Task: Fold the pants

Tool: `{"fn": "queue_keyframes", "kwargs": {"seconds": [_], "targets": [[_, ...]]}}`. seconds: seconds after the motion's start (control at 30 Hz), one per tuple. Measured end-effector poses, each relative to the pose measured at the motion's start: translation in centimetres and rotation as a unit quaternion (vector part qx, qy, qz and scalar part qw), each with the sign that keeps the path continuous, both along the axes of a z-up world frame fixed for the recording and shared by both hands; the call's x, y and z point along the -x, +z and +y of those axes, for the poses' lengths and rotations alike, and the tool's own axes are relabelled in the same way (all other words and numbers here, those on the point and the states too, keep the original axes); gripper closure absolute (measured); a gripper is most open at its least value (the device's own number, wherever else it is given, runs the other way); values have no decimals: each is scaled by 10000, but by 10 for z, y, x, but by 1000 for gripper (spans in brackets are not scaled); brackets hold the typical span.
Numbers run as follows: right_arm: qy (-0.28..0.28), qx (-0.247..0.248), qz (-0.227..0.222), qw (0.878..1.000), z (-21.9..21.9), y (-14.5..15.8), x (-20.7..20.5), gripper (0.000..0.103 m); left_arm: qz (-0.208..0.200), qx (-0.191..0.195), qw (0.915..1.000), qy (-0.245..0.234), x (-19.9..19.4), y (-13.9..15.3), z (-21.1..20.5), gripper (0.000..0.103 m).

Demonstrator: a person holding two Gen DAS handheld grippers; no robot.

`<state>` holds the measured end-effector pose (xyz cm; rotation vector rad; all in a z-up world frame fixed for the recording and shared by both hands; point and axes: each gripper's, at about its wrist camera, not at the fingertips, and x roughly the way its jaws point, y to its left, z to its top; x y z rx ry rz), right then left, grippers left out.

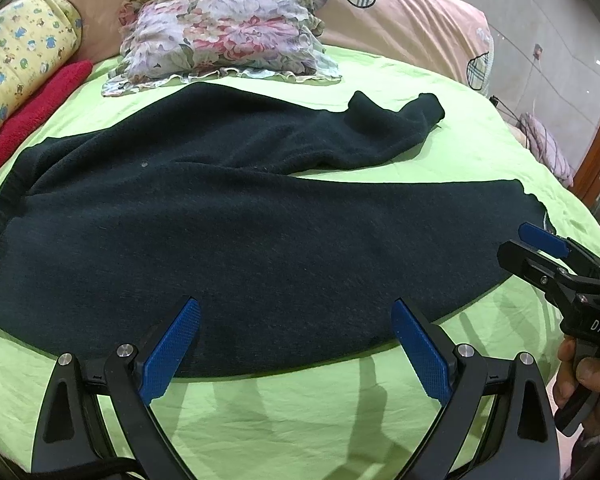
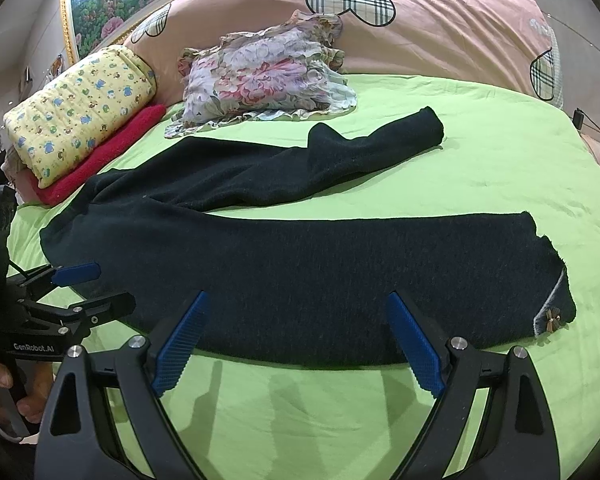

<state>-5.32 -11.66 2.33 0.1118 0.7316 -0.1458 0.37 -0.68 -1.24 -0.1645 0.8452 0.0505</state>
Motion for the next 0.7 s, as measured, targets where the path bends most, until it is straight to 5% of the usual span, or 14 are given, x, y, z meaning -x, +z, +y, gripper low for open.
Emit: {"fn": "queue_keyframes", "kwargs": {"seconds": [0.7], "targets": [[-143,-201,69,9997,-13,5,-5,13,105,196,9996,-168,-14,-4,1,6]]}}
